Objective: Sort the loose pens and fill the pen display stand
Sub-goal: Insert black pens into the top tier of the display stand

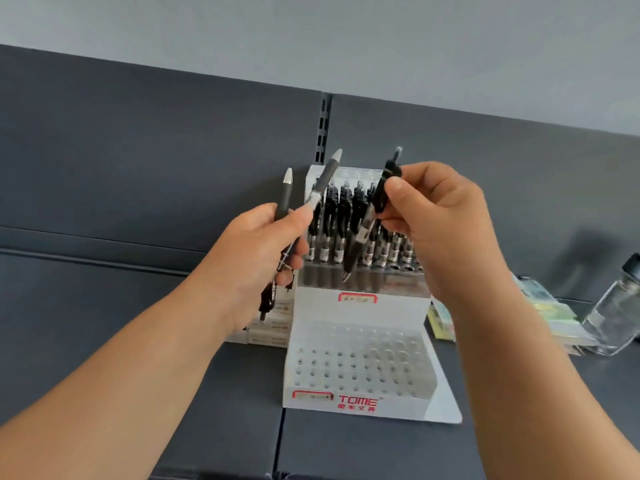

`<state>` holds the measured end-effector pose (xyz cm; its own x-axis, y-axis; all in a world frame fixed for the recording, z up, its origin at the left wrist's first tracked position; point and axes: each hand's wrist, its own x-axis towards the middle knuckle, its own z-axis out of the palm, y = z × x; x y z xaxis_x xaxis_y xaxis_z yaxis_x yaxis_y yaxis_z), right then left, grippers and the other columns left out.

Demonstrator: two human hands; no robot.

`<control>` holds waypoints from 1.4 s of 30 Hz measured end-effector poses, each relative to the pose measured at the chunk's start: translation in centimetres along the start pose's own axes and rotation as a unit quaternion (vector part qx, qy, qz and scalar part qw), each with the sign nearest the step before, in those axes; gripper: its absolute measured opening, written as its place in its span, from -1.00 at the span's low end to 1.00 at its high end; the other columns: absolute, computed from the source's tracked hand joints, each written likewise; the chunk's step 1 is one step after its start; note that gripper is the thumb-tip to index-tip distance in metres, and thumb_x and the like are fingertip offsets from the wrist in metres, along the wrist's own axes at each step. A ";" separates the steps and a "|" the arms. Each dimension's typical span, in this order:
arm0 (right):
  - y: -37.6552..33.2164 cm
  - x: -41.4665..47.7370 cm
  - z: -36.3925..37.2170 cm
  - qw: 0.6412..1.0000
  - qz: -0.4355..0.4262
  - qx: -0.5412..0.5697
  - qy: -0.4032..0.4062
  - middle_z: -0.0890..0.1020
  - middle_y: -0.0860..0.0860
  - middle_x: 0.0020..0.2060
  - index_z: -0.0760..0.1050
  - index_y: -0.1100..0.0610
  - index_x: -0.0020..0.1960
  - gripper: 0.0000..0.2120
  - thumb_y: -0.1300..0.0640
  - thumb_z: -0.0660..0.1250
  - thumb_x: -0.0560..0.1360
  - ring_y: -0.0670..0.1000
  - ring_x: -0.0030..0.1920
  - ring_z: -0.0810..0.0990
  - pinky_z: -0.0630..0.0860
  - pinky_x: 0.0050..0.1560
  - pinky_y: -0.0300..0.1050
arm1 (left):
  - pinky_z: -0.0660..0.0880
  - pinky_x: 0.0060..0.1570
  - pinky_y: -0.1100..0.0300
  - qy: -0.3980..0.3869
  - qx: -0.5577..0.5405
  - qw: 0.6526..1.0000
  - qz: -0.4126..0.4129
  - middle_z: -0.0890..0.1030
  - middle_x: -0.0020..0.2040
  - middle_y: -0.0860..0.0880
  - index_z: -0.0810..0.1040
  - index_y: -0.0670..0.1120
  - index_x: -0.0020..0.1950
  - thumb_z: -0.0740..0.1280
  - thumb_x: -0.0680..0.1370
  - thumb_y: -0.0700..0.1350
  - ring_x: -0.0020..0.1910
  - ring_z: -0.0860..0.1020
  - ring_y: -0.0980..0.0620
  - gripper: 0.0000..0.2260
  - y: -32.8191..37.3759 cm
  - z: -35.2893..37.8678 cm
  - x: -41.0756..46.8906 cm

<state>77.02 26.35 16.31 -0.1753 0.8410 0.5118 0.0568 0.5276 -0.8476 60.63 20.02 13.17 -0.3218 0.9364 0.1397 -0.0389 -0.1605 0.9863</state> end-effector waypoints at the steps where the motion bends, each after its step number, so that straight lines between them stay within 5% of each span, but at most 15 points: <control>1: -0.1 0.3 -0.9 1.000 -0.014 -0.018 0.013 0.67 0.03 -0.26 0.55 0.07 -0.13 -0.90 0.19 0.30 0.54 0.03 -0.23 0.64 0.61 -0.13 -0.12 | 0.30 -0.48 0.24 0.000 -0.006 1.000 0.004 0.50 -0.39 0.02 0.52 -0.11 -0.15 0.32 0.54 -0.05 -0.41 0.42 0.09 -0.85 0.0 0.6 -0.1; 6: 0.4 1.6 -3.8 0.992 -0.060 -0.086 0.066 0.65 0.01 -0.29 0.53 0.01 -0.16 -0.87 0.17 0.31 0.54 0.13 -0.19 0.64 0.60 -0.11 0.13 | 0.28 -0.47 0.22 0.006 -0.014 1.000 -0.003 0.50 -0.38 -0.01 0.51 -0.09 -0.18 0.29 0.53 -0.20 -0.40 0.43 0.07 -0.91 0.3 2.7 -0.5; 19: 5.0 1.4 -3.5 0.978 -0.002 -0.209 0.025 0.61 0.03 -0.33 0.53 0.07 -0.07 -0.93 0.10 0.29 0.55 0.03 -0.29 0.60 0.55 -0.22 -0.02 | 0.28 -0.53 0.29 -0.011 -0.010 1.000 0.002 0.57 -0.35 0.02 0.58 -0.13 -0.03 0.35 0.50 -0.24 -0.43 0.43 0.11 -0.92 0.9 4.7 -0.4; 22: 5.5 1.3 -3.4 0.976 0.005 -0.215 0.037 0.62 0.05 -0.33 0.52 0.07 -0.08 -0.91 0.08 0.28 0.55 0.08 -0.21 0.63 0.58 -0.12 0.04 | 0.28 -0.53 0.30 -0.004 -0.008 1.000 0.004 0.59 -0.35 0.02 0.57 -0.12 -0.08 0.37 0.48 -0.24 -0.44 0.42 0.12 -0.94 0.8 4.7 -0.3; 35: 5.0 1.2 -3.7 0.971 0.031 -0.237 0.005 0.61 0.05 -0.38 0.54 0.07 -0.14 -0.89 0.09 0.31 0.53 0.02 -0.31 0.60 0.55 -0.25 -0.03 | 0.26 -0.57 0.31 -0.016 -0.023 1.000 0.010 0.50 -0.36 -0.02 0.57 -0.12 -0.16 0.38 0.46 -0.23 -0.50 0.33 0.13 -0.97 0.4 4.5 -0.1; 39: 3.4 0.9 -5.2 0.993 0.045 -0.081 0.076 0.65 0.00 -0.31 0.54 0.07 -0.18 -0.85 0.18 0.26 0.54 -0.05 -0.38 0.57 0.51 -0.33 -0.16 | 0.25 -0.54 0.29 -0.043 0.026 0.999 0.020 0.50 -0.38 -0.01 0.57 -0.14 -0.13 0.38 0.46 -0.25 -0.50 0.32 0.12 -0.96 0.5 4.8 -0.1; 42: 2.4 -0.1 -5.6 0.986 0.112 0.124 0.018 0.66 0.08 -0.23 0.54 0.12 -0.14 -0.86 0.18 0.26 0.57 -0.05 -0.34 0.56 0.52 -0.31 -0.23 | 0.24 -0.54 0.29 -0.069 0.061 0.996 0.018 0.49 -0.36 -0.04 0.56 -0.15 -0.11 0.40 0.44 -0.26 -0.49 0.32 0.12 -0.93 0.6 5.3 -0.2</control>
<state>82.72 28.25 15.02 -0.1498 0.9393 0.3087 -0.1524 0.2865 -0.9459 65.70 21.45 14.16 -0.1871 0.9662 0.1775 0.0879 -0.1635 0.9826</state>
